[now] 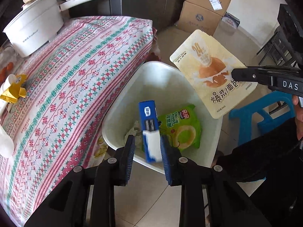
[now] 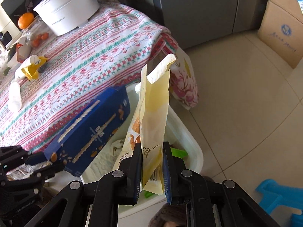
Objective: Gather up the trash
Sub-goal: 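Carry the blue box and yellow pouch over the white bin and release both, then move both tools back to the table toward the clear bottle, then grasp the clear bottle with the left tool while the right grasps the yellow wrapper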
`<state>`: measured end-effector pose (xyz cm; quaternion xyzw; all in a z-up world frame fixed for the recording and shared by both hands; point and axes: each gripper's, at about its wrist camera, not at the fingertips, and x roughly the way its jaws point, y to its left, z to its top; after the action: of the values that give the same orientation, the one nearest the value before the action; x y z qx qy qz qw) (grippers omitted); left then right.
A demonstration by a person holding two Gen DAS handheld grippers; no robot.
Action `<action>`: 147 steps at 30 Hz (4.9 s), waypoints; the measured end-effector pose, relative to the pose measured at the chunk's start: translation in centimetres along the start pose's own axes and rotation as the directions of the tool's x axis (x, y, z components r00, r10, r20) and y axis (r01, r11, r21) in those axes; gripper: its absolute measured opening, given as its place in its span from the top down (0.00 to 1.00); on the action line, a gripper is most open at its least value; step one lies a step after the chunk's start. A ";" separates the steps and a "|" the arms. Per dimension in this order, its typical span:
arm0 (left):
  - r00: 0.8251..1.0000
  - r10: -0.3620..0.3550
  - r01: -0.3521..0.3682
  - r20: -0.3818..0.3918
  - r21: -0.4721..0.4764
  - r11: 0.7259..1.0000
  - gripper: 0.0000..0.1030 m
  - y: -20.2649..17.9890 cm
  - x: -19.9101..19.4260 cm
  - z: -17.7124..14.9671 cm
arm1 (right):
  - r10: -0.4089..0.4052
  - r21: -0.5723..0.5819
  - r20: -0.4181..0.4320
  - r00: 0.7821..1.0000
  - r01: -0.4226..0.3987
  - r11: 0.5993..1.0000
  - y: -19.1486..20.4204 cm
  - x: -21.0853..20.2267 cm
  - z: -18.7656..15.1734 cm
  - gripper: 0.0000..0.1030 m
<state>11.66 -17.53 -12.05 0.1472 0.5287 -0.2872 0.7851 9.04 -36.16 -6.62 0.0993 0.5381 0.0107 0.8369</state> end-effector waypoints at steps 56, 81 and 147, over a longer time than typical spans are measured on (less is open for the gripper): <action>0.955 0.294 -0.213 0.033 -0.614 0.760 0.28 25.1 -10.4 -5.2 | -0.015 -0.179 -0.017 1.000 0.012 0.984 13.7 2.0 6.5 0.25; 0.953 0.296 -0.231 -0.062 -0.780 0.581 0.46 34.7 -3.6 -3.0 | 0.060 -0.218 -0.080 0.995 -0.077 0.973 23.1 8.9 12.9 0.21; 0.966 0.193 -0.035 0.172 -0.653 0.756 0.55 27.0 -14.6 -8.6 | 0.241 -0.283 -0.047 0.969 -0.245 0.927 28.3 10.4 11.5 0.90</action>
<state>17.61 12.81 -4.04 -0.1335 0.4910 -0.0541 0.8592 26.34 -8.89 -6.29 0.0427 0.5191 0.1927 0.8316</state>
